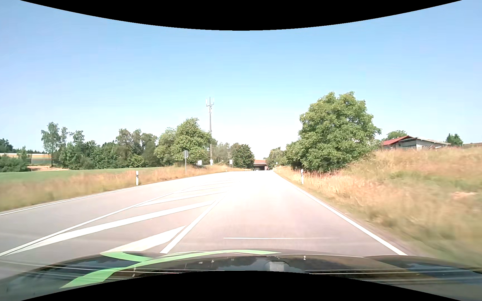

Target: Follow the waypoints while adhering to traffic rules and regulations

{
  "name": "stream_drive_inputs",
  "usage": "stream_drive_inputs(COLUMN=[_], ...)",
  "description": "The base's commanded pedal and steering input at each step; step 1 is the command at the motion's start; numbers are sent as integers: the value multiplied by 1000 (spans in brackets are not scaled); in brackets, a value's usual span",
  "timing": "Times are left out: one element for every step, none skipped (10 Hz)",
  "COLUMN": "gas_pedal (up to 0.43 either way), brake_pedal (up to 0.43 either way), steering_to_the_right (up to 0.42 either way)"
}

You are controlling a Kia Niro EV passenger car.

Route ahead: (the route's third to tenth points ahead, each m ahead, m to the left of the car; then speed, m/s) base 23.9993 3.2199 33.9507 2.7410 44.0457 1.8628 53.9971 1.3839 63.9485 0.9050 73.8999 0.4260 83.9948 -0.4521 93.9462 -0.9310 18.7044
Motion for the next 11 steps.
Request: stream_drive_inputs(gas_pedal=[228,220,197,197,197,220,228,248,260,248,240], brake_pedal=[0,0,0,0,0,0,0,0,0,0,0], steering_to_the_right=[5,5,5,5,5,5,5,5,5,5,5])
